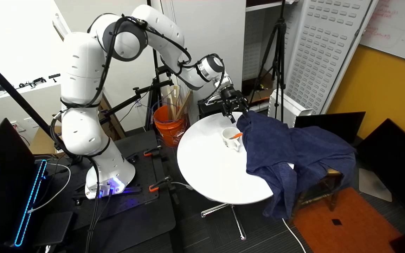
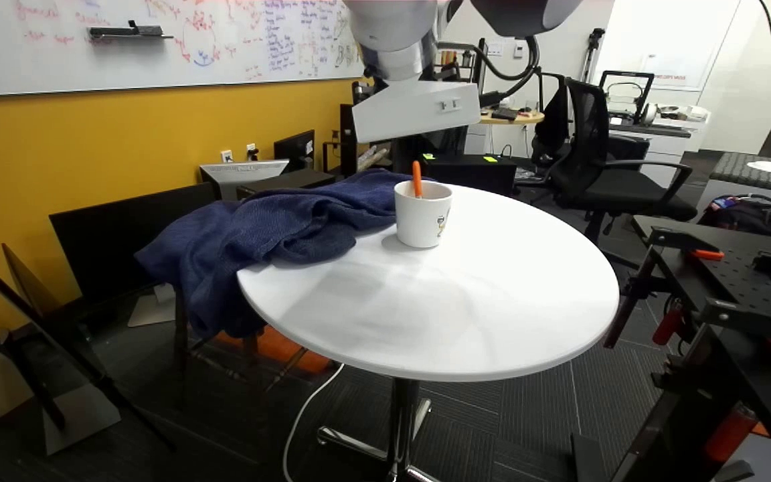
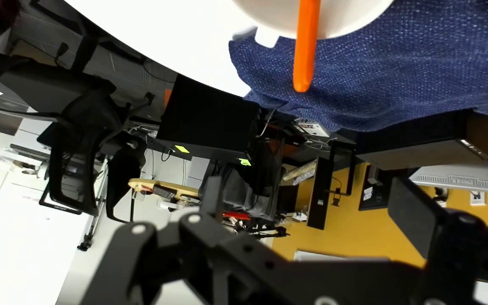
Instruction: Put the marker in the white mug cup
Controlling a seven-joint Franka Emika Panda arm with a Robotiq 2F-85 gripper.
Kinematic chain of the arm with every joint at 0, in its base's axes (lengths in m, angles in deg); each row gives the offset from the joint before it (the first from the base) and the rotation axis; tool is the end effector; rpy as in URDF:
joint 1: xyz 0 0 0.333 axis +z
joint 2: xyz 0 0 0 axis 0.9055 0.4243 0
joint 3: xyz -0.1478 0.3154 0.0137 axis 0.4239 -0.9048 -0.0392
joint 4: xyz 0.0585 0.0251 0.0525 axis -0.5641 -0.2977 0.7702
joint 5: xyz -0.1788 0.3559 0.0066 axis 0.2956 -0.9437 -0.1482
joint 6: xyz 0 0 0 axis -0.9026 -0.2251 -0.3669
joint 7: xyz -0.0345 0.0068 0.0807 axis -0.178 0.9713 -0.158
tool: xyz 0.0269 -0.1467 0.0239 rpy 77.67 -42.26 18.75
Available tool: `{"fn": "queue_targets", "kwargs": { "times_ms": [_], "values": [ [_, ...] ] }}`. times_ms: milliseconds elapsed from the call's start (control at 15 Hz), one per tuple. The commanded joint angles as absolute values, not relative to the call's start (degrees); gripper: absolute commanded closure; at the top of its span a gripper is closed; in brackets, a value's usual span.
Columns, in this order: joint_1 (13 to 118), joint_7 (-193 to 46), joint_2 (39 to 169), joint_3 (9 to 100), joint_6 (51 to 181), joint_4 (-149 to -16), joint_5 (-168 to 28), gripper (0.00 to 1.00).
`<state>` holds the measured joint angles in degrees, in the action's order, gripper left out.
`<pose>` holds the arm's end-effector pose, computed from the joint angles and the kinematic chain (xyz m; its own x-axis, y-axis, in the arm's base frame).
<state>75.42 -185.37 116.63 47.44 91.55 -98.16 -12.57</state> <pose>0.6244 0.0496 0.2316 0.3565 -0.5307 0.7689 -0.9304 -0.2767 0.2403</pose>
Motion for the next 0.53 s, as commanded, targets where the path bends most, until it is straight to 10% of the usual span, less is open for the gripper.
{"fn": "queue_targets", "kwargs": {
  "times_ms": [0, 467],
  "values": [
    [74.9, -186.9, 111.1, 47.3, 91.4, -102.6, -14.4, 0.0],
    [74.8, -185.2, 110.7, 47.2, 91.6, -102.2, -13.7, 0.0]
  ]
}}
